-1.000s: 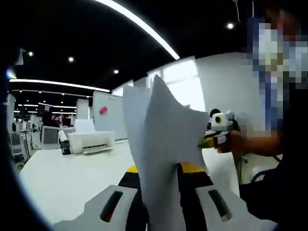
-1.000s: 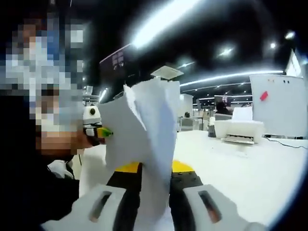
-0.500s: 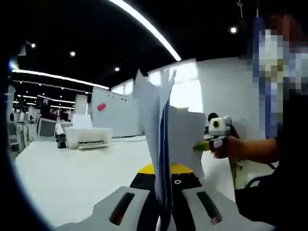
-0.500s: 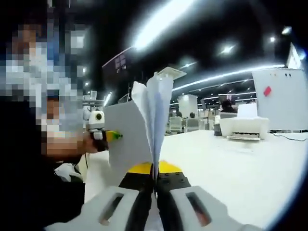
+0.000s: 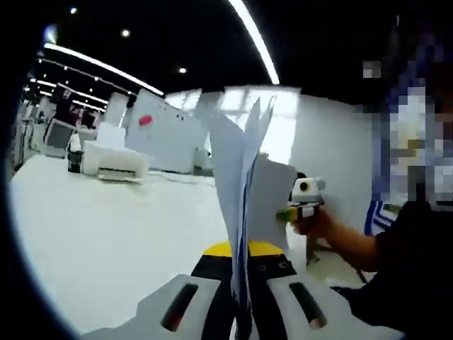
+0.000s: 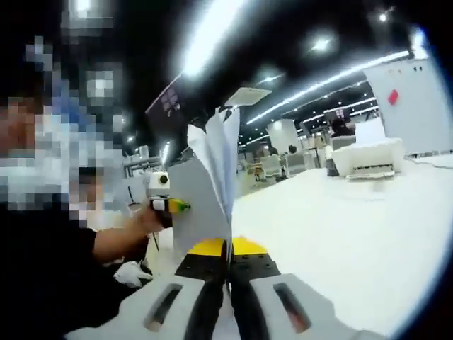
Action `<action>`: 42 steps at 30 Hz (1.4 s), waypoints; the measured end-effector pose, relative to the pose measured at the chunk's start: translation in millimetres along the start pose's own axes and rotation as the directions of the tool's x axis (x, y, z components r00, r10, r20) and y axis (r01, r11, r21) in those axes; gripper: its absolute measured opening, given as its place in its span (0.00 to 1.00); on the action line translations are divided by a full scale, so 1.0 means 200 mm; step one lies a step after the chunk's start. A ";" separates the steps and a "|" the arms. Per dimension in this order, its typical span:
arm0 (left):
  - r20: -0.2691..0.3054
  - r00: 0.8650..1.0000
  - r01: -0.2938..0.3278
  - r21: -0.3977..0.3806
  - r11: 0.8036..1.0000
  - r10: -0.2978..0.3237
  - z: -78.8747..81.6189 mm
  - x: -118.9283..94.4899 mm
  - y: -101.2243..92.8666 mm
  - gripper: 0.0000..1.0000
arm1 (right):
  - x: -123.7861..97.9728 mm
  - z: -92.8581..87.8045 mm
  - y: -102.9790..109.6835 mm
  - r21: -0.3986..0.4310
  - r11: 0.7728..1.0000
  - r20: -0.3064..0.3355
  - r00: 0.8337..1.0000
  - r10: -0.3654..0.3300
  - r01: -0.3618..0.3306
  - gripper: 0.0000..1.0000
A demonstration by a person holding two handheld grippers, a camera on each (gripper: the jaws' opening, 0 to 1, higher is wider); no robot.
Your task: Organize the stack of printing papers by aligning and flattening the scattered papers on the table
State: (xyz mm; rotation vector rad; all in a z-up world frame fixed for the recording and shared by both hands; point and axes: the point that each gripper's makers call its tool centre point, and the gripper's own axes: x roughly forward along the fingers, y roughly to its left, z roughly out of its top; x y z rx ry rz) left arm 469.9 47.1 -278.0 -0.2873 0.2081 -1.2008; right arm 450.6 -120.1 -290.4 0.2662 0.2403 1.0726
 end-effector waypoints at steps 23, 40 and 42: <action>-0.335 0.908 -0.258 0.026 0.966 0.252 -0.39 0.29 0.41 0.06 | 0.05 -0.32 -0.45 0.242 0.945 -0.198 0.964 -0.176 0.222 0.00; -0.222 0.901 -0.273 0.375 0.886 0.372 -0.54 0.31 0.48 0.06 | 0.06 -0.48 -0.56 -0.007 0.923 -0.292 0.882 -0.369 0.384 0.01; -0.239 0.903 -0.260 0.357 0.897 0.357 -0.55 0.31 0.49 0.06 | 0.06 -0.51 -0.58 -0.068 0.915 -0.306 0.865 -0.398 0.397 0.05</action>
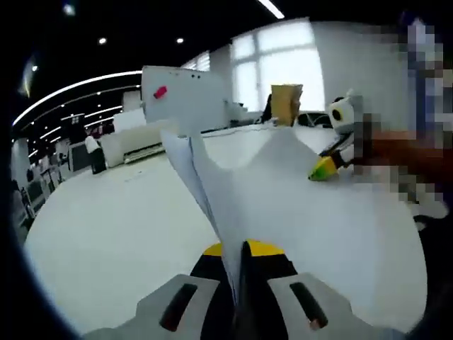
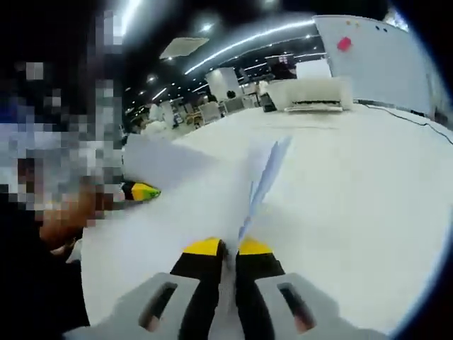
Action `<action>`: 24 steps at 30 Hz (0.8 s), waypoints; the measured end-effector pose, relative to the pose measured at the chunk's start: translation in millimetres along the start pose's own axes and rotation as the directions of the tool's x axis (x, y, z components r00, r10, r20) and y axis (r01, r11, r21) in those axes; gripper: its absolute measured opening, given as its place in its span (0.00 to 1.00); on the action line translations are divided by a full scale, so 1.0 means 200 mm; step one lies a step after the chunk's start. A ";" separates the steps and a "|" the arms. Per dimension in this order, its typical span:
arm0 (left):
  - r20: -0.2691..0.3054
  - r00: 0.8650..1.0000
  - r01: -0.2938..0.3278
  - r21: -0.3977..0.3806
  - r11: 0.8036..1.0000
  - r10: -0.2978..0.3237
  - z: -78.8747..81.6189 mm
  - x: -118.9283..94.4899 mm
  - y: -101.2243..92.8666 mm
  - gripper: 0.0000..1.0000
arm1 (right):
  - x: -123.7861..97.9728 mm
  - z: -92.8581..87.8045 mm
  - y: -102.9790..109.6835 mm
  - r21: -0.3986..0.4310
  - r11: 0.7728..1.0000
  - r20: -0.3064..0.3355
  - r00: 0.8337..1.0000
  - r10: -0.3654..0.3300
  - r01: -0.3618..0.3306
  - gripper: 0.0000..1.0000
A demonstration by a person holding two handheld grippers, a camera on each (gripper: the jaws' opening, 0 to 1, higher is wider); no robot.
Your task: Organize the stack of printing papers by aligning and flattening the scattered papers on the table
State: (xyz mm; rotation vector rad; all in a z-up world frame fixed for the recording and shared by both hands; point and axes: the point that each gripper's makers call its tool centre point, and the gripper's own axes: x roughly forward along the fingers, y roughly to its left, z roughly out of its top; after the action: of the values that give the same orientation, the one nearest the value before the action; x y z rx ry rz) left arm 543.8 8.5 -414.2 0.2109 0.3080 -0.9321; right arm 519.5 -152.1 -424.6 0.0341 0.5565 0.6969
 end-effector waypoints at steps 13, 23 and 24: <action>0.005 1.000 0.021 0.004 1.000 -0.021 0.00 0.01 0.01 0.06 | -0.28 0.24 -0.09 -0.198 0.959 0.106 0.977 -0.183 0.201 0.25; 0.011 0.996 0.091 0.037 0.995 -0.092 0.01 0.04 0.00 0.06 | 0.01 0.20 0.15 -0.349 0.937 -0.026 1.000 0.017 -0.025 0.26; 0.012 0.996 0.093 0.036 0.995 -0.093 0.01 0.05 0.01 0.06 | 0.03 0.19 0.15 -0.357 0.933 -0.031 0.999 0.025 -0.034 0.26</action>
State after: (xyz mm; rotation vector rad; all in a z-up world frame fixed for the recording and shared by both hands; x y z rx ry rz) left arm 550.3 2.2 -416.3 0.2240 0.2911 -1.0310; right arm 524.0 -118.9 -389.6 -0.3087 0.4476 0.8207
